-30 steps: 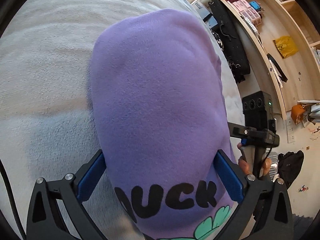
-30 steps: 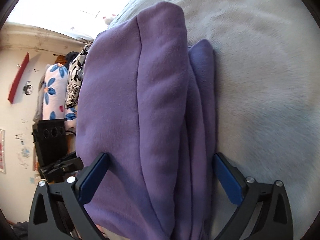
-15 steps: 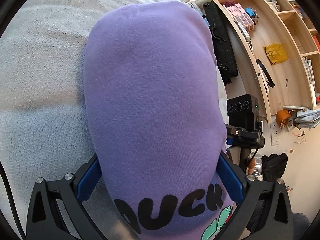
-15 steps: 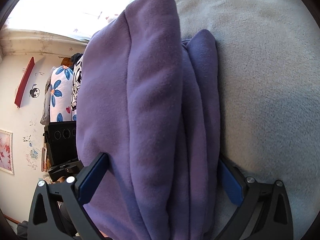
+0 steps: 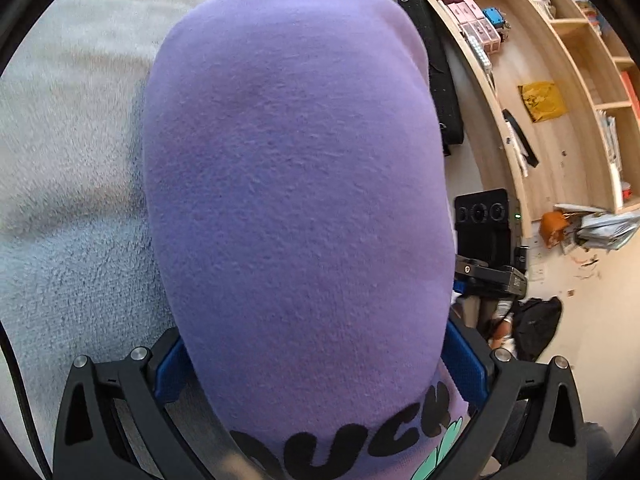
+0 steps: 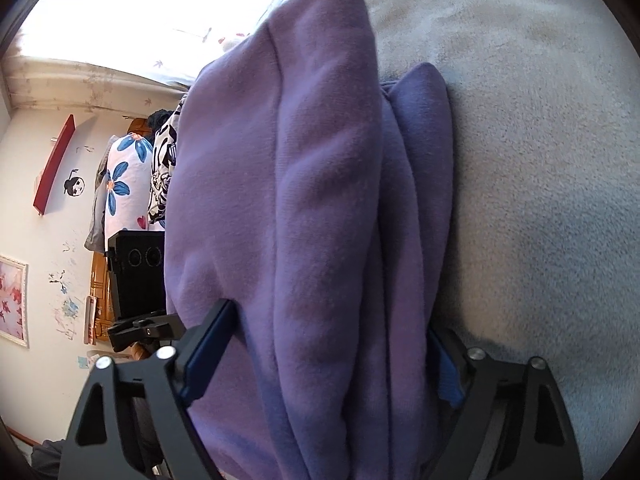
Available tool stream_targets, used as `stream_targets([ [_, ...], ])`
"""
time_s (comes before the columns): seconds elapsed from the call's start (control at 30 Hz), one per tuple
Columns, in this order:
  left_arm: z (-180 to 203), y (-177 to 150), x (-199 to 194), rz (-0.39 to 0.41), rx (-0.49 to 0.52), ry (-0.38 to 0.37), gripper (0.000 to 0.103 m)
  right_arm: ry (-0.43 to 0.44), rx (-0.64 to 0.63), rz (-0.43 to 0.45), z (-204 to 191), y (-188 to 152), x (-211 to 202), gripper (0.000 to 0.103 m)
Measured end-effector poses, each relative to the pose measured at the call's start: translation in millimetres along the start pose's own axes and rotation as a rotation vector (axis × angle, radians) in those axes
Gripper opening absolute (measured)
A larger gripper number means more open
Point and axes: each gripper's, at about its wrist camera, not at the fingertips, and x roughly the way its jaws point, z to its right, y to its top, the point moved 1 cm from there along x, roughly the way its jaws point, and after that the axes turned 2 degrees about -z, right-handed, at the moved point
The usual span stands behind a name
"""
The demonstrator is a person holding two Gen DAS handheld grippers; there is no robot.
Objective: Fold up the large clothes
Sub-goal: 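Grasp the folded hoodie bundle with both grippers and lift it, then carry the bundle with both grippers onto the stack of folded clothes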
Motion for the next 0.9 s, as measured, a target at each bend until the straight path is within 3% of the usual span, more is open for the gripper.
stream_targets([
  [0.07, 9, 0, -2, 0.010, 0.023, 0.037, 0.102, -0.013, -0.022, 0.016, -7, -3, -6, 0.067],
  [0.17, 27, -2, -9, 0.024, 0.052, 0.085, 0.100, -0.041, -0.041, 0.042, -19, -5, -12, 0.061],
  [0.4, 71, -3, -63, 0.088, 0.089, 0.153, 0.100, -0.030, -0.081, 0.083, -69, -15, -21, 0.056],
  [0.63, 93, -3, -176, 0.160, 0.108, 0.202, 0.101, 0.019, -0.202, 0.119, -171, -1, -3, 0.056],
  [0.9, 78, 22, -337, 0.256, 0.129, 0.315, 0.101, 0.134, -0.291, 0.115, -302, 55, 71, 0.056],
])
